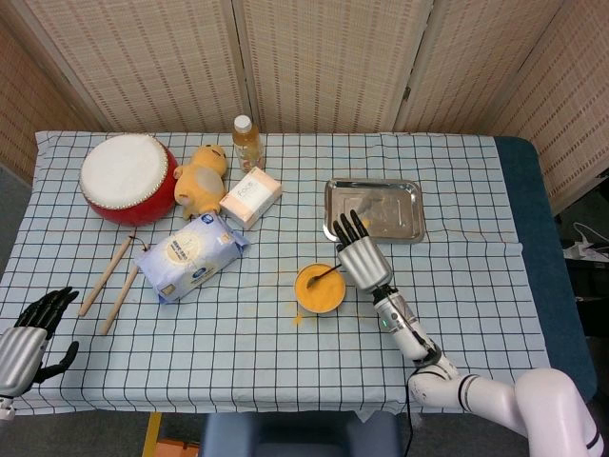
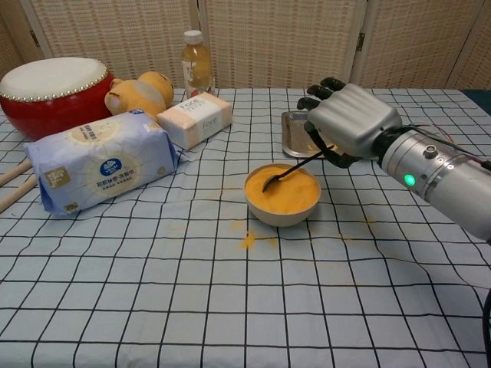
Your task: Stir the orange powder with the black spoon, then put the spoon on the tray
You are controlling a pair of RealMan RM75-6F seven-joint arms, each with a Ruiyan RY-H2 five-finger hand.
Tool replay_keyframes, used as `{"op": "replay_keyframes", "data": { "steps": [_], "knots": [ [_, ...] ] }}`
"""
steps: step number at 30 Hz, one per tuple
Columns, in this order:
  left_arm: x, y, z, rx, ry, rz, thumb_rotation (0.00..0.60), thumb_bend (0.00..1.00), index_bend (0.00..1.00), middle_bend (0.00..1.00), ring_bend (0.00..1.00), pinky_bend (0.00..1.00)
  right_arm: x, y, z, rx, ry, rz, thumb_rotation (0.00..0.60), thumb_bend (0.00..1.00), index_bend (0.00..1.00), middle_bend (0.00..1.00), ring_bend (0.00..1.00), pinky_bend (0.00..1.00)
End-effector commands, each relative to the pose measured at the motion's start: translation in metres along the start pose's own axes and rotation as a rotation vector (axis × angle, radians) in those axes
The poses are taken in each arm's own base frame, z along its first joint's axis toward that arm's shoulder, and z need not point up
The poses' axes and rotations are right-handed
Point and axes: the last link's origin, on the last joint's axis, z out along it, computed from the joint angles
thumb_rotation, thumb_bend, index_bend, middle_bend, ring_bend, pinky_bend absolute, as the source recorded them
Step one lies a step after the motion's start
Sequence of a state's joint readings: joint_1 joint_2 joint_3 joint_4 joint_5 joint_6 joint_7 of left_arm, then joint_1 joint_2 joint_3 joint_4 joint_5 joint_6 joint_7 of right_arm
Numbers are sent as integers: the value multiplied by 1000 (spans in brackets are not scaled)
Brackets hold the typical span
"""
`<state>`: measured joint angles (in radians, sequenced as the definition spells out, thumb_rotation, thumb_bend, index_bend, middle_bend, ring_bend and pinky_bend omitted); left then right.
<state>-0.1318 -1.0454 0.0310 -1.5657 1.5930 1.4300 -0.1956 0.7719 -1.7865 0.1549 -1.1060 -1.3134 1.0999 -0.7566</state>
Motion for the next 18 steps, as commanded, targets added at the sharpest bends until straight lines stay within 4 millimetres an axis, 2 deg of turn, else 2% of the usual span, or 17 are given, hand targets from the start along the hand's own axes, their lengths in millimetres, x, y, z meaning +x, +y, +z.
{"op": "replay_keyframes", "data": {
  "steps": [1, 13, 18],
  "knots": [
    [-1, 1, 0, -3, -2, 1, 600, 456, 4, 17, 0, 117, 3, 6, -14, 16, -7, -5, 600, 549, 798, 124, 0, 35],
    [0, 3, -2, -10, 4, 4, 600, 457, 3, 17, 0, 117, 21, 20, -24, -30, 34, 50, 600, 549, 800, 124, 0, 35],
    [0, 3, -2, -11, 4, 3, 600, 456, 4, 16, 0, 117, 19, 24, -38, -23, 15, 82, 600, 549, 801, 124, 0, 35]
  ]
}}
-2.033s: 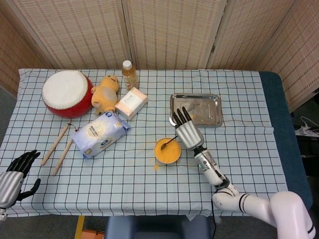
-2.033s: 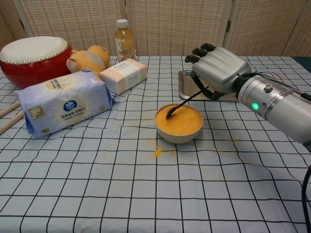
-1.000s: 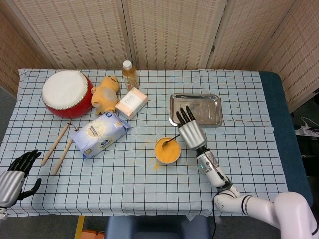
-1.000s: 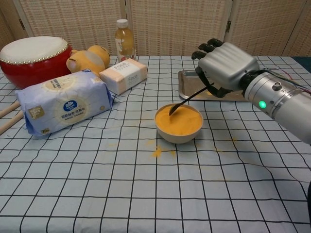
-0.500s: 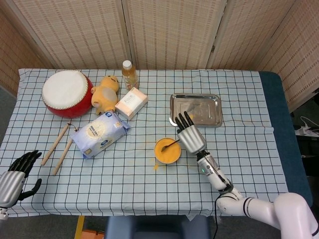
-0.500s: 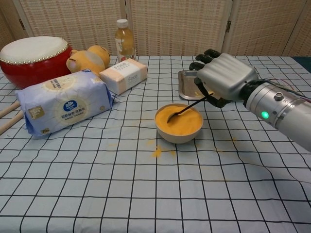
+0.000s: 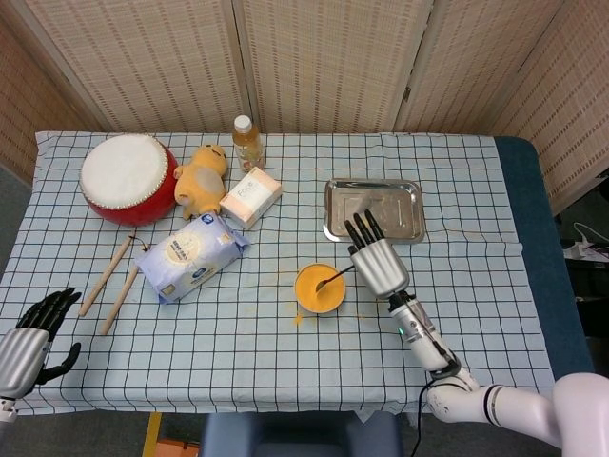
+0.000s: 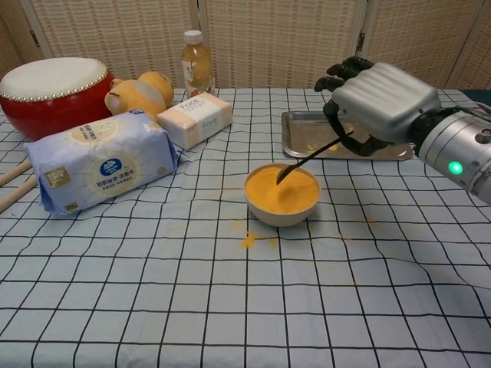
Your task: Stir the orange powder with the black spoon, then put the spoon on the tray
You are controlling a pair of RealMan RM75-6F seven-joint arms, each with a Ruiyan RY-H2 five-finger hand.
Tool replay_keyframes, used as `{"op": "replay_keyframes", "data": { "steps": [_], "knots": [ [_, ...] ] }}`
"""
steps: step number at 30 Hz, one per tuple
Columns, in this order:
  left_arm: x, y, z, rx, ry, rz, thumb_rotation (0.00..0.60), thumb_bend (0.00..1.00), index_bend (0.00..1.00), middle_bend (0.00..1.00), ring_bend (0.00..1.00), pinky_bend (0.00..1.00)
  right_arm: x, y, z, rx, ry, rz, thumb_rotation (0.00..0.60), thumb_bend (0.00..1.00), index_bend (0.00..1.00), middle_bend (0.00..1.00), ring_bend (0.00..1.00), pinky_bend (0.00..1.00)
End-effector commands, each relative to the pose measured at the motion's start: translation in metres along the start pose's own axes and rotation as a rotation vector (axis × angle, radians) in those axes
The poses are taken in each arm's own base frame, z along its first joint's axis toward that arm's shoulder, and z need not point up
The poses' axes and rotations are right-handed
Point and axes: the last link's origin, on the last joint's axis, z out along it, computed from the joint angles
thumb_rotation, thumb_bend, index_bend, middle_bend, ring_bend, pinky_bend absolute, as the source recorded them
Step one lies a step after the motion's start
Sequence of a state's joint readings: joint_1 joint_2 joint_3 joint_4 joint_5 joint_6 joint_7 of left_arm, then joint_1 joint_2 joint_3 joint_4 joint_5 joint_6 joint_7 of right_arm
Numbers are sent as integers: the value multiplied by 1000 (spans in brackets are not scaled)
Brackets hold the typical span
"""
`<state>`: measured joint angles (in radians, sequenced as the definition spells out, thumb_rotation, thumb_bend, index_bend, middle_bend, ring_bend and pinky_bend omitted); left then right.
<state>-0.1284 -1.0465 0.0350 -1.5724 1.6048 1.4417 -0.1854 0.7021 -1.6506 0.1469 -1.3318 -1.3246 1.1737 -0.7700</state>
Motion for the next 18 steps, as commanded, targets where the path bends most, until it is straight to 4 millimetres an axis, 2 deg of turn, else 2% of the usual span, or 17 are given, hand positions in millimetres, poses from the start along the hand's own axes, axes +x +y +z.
{"op": "replay_keyframes", "data": {
  "steps": [1, 6, 18],
  "knots": [
    [0, 0, 0, -2, -1, 0, 600, 456, 4, 16, 0, 117, -2, 3, -11, 7, -20, 11, 600, 549, 801, 124, 0, 35],
    [-1, 1, 0, -5, -5, 2, 600, 456, 3, 16, 0, 117, -8, 1, -13, 19, -47, 3, 600, 549, 801, 124, 0, 35],
    [0, -1, 2, 3, -6, -2, 600, 457, 4, 16, 0, 117, -23, -11, 14, 10, -91, -46, 600, 549, 806, 127, 0, 35]
  ]
}}
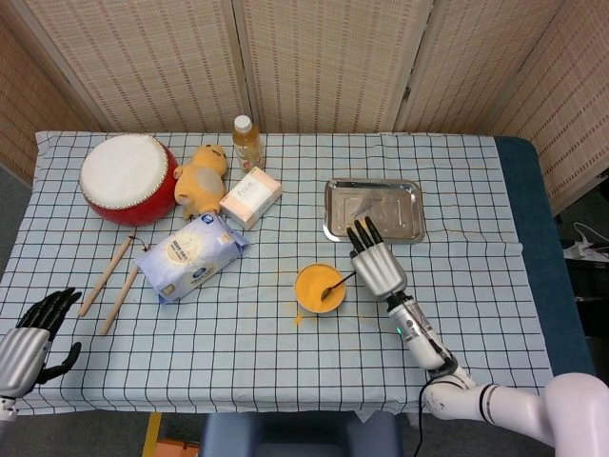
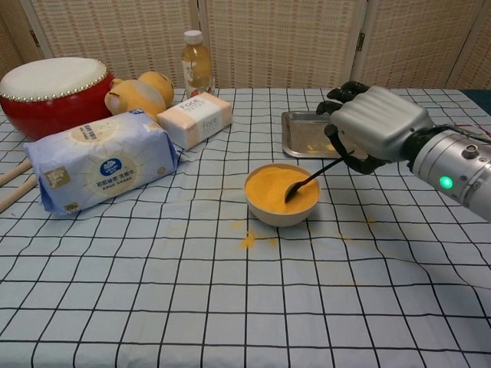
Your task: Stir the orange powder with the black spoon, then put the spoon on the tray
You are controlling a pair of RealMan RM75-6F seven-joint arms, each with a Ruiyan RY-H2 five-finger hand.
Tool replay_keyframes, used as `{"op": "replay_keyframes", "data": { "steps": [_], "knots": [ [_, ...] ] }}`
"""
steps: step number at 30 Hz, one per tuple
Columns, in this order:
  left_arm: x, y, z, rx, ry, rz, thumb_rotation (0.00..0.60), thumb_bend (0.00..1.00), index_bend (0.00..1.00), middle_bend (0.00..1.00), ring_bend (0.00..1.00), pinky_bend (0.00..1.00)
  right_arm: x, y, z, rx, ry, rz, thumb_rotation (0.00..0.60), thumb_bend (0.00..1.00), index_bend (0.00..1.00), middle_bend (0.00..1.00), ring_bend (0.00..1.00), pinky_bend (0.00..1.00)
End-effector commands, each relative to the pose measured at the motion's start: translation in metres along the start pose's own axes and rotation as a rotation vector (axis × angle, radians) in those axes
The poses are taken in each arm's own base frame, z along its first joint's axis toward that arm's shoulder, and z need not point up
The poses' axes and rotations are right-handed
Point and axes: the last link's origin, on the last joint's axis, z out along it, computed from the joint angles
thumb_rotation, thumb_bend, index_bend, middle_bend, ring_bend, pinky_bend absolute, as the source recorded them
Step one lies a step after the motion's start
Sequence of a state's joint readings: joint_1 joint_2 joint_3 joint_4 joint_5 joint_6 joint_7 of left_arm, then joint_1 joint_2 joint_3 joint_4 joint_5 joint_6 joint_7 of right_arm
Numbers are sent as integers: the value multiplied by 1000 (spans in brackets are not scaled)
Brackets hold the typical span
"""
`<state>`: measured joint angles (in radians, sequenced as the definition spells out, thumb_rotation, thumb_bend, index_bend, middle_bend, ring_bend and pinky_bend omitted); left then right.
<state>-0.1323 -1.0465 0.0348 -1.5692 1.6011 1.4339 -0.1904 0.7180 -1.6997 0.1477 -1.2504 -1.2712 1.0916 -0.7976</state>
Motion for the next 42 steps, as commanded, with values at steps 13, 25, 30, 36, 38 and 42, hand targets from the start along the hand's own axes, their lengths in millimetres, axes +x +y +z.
{"op": "replay_keyframes", "data": {
  "steps": [13, 25, 30, 36, 38, 42],
  "knots": [
    [1, -1, 0, 4, 4, 0, 600, 456, 3, 16, 0, 118, 4, -1, 10, -24, 62, 18, 600, 549, 808, 127, 0, 38],
    [-1, 2, -2, -5, 2, 7, 600, 455, 4, 16, 0, 118, 4, 8, -16, 32, 52, 3, 600, 549, 813, 129, 0, 38],
    [1, 2, -2, -4, 7, 5, 600, 454, 4, 17, 0, 118, -1, 1, -11, 45, 15, -10, 600, 549, 813, 129, 0, 38],
    [1, 1, -3, -2, 6, 1, 600, 455, 3, 16, 0, 118, -5, -9, 7, 22, 1, -27, 600, 549, 813, 129, 0, 38],
    [2, 0, -3, 0, 6, -1, 600, 455, 3, 16, 0, 118, -5, -10, 14, 12, 0, -34, 600, 549, 813, 129, 0, 38],
    [2, -1, -2, 1, 6, -5, 600, 455, 3, 16, 0, 118, -4, -14, 24, -2, 1, -35, 600, 551, 814, 129, 0, 38]
  ]
}}
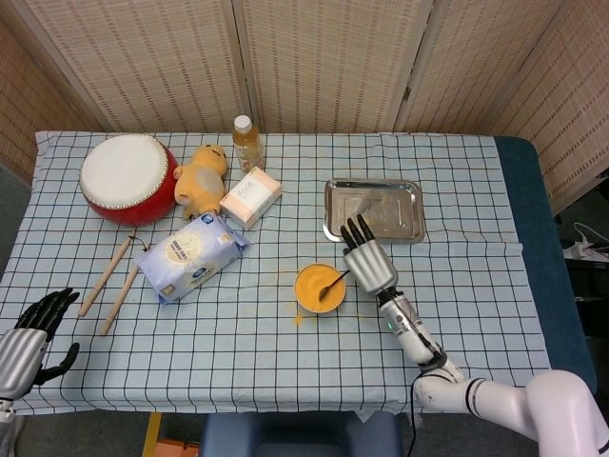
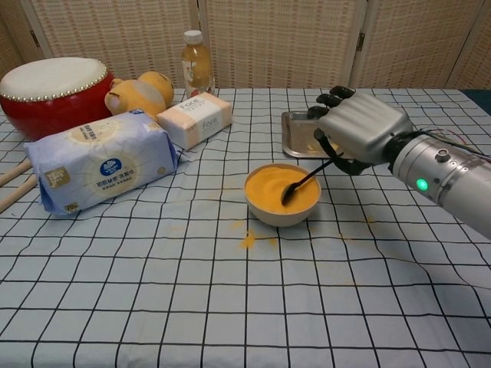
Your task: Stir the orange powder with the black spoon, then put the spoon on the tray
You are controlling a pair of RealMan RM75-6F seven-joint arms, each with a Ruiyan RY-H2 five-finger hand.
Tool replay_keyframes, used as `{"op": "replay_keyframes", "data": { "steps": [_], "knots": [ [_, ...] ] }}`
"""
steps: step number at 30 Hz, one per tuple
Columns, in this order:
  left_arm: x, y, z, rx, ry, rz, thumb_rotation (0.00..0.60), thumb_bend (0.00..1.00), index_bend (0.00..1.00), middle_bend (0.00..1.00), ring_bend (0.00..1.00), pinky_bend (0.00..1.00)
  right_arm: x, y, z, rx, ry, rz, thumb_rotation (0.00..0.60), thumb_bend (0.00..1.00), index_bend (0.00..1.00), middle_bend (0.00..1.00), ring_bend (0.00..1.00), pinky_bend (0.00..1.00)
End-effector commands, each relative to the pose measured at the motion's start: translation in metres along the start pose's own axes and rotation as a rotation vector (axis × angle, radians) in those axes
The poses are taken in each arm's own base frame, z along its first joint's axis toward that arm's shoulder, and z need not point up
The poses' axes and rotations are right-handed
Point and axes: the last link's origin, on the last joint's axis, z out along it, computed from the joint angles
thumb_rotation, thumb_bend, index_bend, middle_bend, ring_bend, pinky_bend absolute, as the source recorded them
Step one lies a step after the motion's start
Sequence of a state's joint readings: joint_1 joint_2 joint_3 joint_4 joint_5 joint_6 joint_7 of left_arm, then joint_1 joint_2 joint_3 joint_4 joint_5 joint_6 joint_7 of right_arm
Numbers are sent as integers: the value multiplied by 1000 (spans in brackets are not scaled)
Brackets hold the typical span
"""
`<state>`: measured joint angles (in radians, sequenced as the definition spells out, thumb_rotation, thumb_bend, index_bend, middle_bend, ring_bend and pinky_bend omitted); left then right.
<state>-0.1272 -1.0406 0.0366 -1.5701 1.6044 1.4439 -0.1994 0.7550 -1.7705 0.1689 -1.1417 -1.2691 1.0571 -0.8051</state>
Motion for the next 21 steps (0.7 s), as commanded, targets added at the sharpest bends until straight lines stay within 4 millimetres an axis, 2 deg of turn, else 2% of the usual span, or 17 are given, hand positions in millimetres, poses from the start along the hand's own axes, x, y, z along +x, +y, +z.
{"op": "replay_keyframes", "data": {
  "steps": [1, 6, 14, 21],
  "knots": [
    [0, 0, 0, 0, 1, -2, 600, 455, 3, 16, 0, 118, 2, -4, 8, -7, 6, 2, 600, 551, 814, 129, 0, 38],
    [1, -1, 0, 1, 2, -4, 600, 455, 4, 16, 0, 118, 6, -7, 11, -20, 42, 18, 600, 551, 814, 129, 0, 38],
    [1, -1, -1, -2, 3, -7, 600, 455, 4, 16, 0, 119, 12, 1, 11, -39, 92, 60, 600, 551, 814, 129, 0, 45],
    [2, -1, -1, -4, 4, -8, 600, 455, 3, 16, 0, 118, 9, -11, 23, -20, 61, 30, 600, 551, 814, 129, 0, 49]
  ]
}}
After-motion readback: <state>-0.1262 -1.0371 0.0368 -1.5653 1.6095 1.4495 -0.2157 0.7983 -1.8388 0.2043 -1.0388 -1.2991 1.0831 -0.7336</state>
